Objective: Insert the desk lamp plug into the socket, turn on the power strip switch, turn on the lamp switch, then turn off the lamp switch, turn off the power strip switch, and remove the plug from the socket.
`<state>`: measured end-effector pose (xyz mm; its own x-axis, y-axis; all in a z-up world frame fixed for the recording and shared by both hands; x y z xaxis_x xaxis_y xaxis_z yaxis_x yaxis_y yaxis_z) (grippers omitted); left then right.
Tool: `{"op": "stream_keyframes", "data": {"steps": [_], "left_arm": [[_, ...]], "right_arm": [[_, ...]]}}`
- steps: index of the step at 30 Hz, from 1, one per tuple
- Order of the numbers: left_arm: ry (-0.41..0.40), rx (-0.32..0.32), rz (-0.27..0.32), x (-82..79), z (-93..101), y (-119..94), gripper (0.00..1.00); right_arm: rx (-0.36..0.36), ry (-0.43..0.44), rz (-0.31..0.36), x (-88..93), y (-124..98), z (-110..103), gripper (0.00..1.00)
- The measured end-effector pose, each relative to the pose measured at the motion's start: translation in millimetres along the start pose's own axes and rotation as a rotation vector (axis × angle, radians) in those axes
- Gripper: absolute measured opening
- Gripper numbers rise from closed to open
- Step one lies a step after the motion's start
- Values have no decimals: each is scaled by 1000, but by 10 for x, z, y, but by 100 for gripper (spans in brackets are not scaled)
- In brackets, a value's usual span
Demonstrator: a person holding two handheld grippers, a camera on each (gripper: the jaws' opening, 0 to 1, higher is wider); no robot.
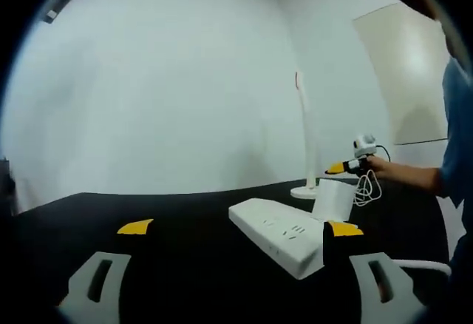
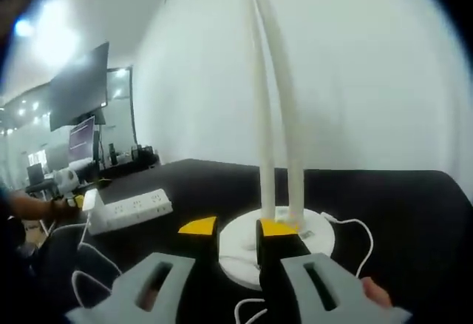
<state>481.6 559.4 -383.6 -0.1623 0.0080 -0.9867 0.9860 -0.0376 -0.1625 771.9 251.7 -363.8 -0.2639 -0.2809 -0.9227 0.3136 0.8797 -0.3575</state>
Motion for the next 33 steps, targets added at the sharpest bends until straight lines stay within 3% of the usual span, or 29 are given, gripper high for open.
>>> {"op": "stream_keyframes", "data": {"steps": [13, 33], "left_arm": [[-1, 1, -15, 31, -20, 59, 88], [-2, -1, -25, 26, -31, 58, 88]], "right_arm": [[0, 18, 81, -191, -221, 14, 22], [-28, -27, 45, -162, -144, -135, 22]]}}
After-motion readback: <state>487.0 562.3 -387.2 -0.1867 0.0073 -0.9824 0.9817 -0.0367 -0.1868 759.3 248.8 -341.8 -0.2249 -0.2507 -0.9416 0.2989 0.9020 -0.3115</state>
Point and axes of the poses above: the point that each gripper's makers call its tool centre point, and the gripper's own axes: y roughly forward along the fingers, z roughly to its right, x roughly out of its underside, the point moved 1 cm from there along -y, roughly backward along the fingers, and after that the axes turned 14 degrees about -z, right-handed, at the moved point
